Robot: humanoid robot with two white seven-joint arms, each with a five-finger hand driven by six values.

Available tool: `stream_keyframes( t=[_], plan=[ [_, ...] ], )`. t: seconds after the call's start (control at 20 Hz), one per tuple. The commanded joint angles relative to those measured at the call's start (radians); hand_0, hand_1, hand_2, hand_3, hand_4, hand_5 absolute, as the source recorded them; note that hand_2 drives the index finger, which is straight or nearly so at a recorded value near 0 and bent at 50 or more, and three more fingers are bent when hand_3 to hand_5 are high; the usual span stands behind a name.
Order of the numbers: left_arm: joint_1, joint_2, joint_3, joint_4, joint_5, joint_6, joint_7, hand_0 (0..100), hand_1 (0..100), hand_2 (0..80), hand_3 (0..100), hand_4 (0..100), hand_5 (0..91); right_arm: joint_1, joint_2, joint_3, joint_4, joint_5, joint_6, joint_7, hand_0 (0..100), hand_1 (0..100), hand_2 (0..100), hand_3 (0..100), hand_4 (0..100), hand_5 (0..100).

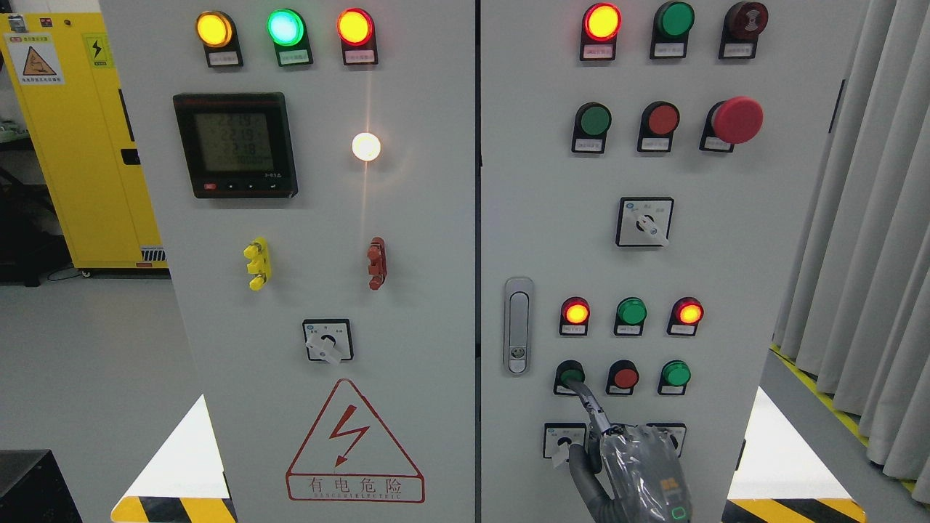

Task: Press green start button

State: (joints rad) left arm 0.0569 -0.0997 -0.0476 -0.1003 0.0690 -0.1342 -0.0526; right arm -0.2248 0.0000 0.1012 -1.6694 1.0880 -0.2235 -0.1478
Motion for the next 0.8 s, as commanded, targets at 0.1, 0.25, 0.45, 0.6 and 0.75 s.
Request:
stream_keyframes(
  t=[0.1, 0.25, 0.45, 0.6, 0.75],
  plan=[
    [0.000, 0.000, 0.000, 0.001, 0.000, 0.001, 0.000, 12, 56, 0.0, 0, 0, 0.0, -0.010, -0.017, -0.005, 0.019, -0.004, 0.003, 0.005, 78, 98, 0, 89, 96, 100],
    [0.000, 0.000, 0.000, 0.001, 0.000, 0.001, 0.000, 12, 56, 0.0, 0, 0, 0.0, -0.008, -0.017, -0.003, 0.017, -0.004, 0.003, 0.005, 78, 98, 0, 89, 96, 100],
    [0.000, 0.000, 0.000, 0.001, 0.000, 0.001, 0.000, 12, 56, 0.0, 0, 0, 0.0, -0.004, -0.017, -0.003, 0.011, -0.005, 0.000, 0.002, 78, 98, 0, 88, 96, 100],
    [0.000, 0.000, 0.000, 0.001, 0.000, 0.001, 0.000, 12, 56, 0.0, 0, 0, 0.0, 0.002, -0.017, 0.003, -0.006, -0.011, -0.005, -0.009, 80, 97, 0, 88, 96, 100],
    [0.000, 0.000, 0.000, -0.001, 0.000, 0.001, 0.000, 12, 56, 0.0, 0, 0, 0.0, 0.021, -0.017, 0.008, -0.039, -0.086, -0.010, -0.010, 86, 97, 0, 88, 96, 100]
  ],
)
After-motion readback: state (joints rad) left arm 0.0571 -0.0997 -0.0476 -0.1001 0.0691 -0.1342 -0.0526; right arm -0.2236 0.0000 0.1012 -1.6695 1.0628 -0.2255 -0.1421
